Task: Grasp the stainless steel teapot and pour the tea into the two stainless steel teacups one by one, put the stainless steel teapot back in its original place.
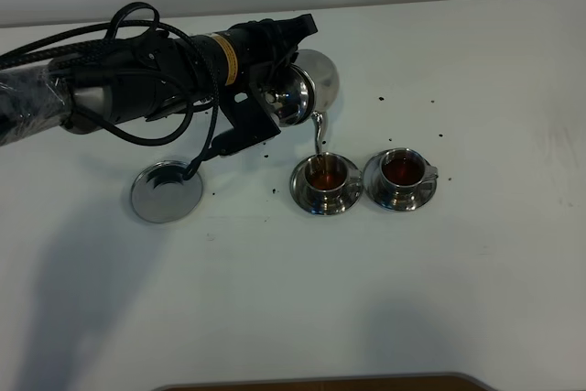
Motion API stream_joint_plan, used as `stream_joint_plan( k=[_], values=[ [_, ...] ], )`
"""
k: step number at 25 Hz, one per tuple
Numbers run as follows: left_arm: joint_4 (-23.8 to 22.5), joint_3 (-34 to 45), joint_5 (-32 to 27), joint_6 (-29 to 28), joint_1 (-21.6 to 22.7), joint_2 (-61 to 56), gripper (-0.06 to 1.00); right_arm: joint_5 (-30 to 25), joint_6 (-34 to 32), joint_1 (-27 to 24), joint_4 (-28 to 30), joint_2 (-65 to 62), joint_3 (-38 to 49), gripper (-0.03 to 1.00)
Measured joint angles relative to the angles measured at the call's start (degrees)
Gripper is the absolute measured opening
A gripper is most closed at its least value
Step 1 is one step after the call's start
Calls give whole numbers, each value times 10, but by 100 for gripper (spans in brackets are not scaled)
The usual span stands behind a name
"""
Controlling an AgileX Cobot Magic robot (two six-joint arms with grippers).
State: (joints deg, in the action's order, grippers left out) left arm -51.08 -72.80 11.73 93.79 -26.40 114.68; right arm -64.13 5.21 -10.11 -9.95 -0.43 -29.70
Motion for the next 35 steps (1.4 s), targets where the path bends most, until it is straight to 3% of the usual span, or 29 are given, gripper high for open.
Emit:
stream_joint_plan(
  k=[35],
  values=[
    [26,-9,21,64,0,0,24,0,0,0,0,0,0,39]
  ],
)
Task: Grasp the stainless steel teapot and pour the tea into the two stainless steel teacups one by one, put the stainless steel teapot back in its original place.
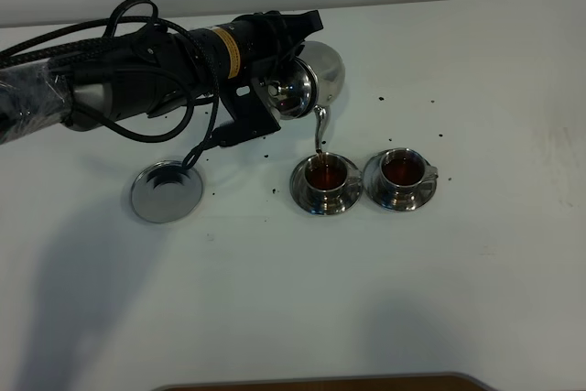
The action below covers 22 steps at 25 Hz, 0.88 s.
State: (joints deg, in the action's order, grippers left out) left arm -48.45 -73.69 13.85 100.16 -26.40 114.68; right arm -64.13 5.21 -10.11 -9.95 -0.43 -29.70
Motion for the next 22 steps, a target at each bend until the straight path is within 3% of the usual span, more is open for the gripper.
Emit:
stream_joint_plan(
  k=[22],
  values=[
    [0,0,19,17,0,0,24,0,0,0,0,0,0,39]
  ],
)
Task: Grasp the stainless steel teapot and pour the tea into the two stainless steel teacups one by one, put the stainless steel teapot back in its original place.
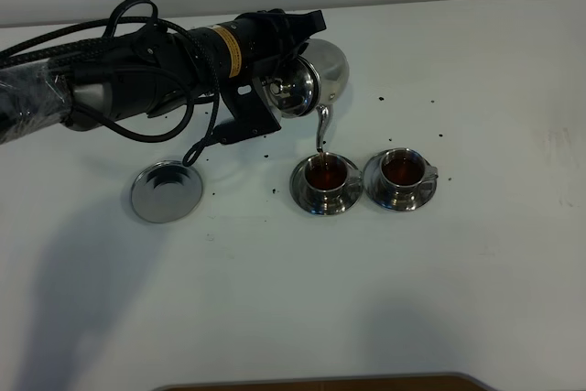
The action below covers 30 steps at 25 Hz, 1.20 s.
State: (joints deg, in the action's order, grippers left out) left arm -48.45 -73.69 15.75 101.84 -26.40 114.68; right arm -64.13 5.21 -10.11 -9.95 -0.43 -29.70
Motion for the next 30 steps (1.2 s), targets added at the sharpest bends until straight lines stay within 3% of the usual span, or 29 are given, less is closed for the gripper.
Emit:
stream_joint_plan(
  k=[20,30],
  values=[
    [0,-4,11,2,0,0,24,0,0,0,0,0,0,39],
    [14,-4,-17,-30,0,0,24,0,0,0,0,0,0,39]
  ],
)
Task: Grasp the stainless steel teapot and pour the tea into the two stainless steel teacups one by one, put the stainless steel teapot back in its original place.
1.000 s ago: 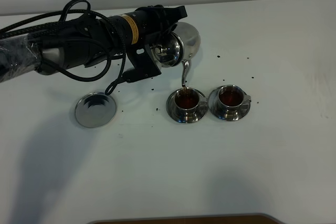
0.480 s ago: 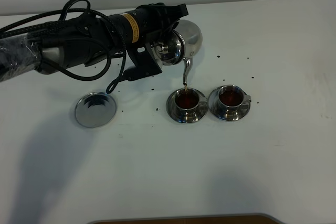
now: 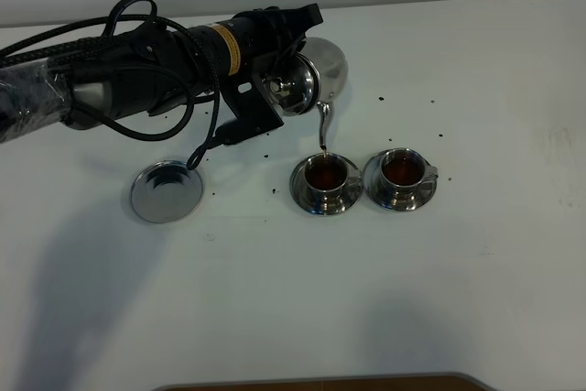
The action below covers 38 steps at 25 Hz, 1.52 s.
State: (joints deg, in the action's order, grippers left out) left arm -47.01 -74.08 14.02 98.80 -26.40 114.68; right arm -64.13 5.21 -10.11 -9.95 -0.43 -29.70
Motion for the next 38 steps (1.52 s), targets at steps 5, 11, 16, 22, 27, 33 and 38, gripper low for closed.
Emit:
stream_joint_plan(
  k=[5,11,16,22,27,33,38],
  values=[
    [0,0,-23,-28,0,0,24,0,0,0,0,0,0,39],
    [0,0,-52,-62,0,0,24,0,0,0,0,0,0,39],
    [2,0,-97,-113,0,0,24,0,1,0,0,0,0,39],
    [31,0,-140,-250,0,0,24,0,0,0,0,0,0,39],
    [43,0,-223,-361,0,-19,24,0,0,0,0,0,0,39],
    [82,-1,-310,-520,0,-66,24,0,0,0,0,0,0,39],
    [168,-1,-391,-579,-3,-81,24,0,0,0,0,0,0,39]
  ],
)
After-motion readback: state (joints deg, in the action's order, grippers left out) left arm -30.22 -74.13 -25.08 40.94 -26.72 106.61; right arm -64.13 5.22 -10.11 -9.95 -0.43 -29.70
